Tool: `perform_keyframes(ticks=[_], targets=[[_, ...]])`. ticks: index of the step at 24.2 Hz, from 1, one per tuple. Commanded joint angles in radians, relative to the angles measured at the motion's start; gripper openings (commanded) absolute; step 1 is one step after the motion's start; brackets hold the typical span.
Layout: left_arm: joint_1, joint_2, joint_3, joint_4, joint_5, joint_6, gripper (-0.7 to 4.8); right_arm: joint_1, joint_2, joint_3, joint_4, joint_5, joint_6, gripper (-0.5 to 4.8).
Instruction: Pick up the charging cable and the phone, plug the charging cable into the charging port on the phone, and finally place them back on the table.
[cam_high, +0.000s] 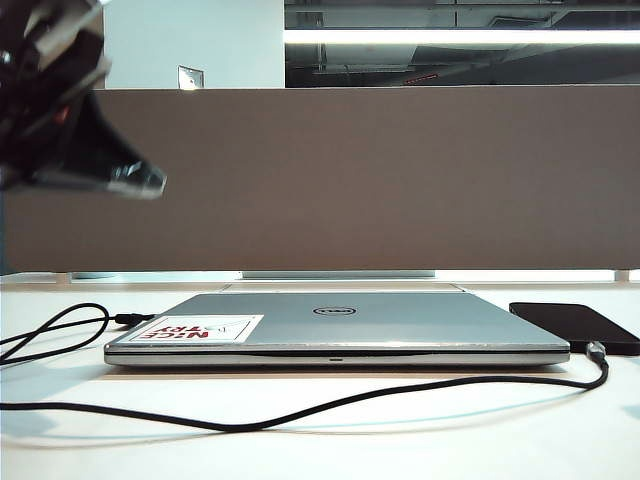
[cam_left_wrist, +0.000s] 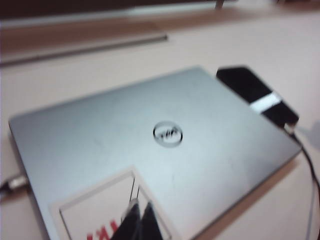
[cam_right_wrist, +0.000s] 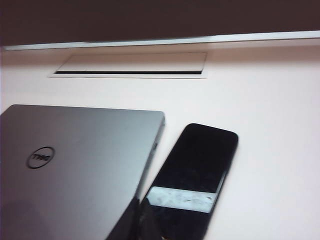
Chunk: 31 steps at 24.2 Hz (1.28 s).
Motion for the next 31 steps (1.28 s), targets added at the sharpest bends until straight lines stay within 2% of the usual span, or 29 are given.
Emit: perform_keyframes(ticks=[1,7,12,17,23,25,28,31], targets=[[-0.001,-0.001,0.002,0.143,0.001,0.008,-0.06,0.001,-0.002,-0.018,0.083,0.015,0.001,-0.05],[-0.001,-0.001,0.002,0.332,0.001,0.008,-0.06,0.001,-0.045,-0.053,0.138,0.016,0.008,-0.05],[-0.001,-0.001,0.002,0.408,0.001,0.008,-0.06,0.0,-0.208,-0.137,0.126,0.012,0.014,-0.05],[-0.001,-0.001,0.002,0.409,0.001,0.008,-0.06,0.001,-0.385,-0.212,0.065,0.028,0.014,-0.05],[-0.001,-0.001,0.002,0.41,0.001,0.008,-0.06,0.001,-0.502,-0.268,0.027,0.163,0.014,-0.05],[-0.001,0.0,0.002,0.41,0.001,0.008,-0.06,0.002,-0.498,-0.274,0.003,0.194,0.014,-0.05],[-0.001,0.0,0.001,0.411,0.0,0.008,-0.06,0.001,-0.497,-0.275,-0.037,0.245,-0.062,-0.05],[-0.002,0.0,0.001,0.41,0.0,0.008,-0.06,0.001,-0.497,-0.275,-0.022,0.249,-0.06,-0.05]])
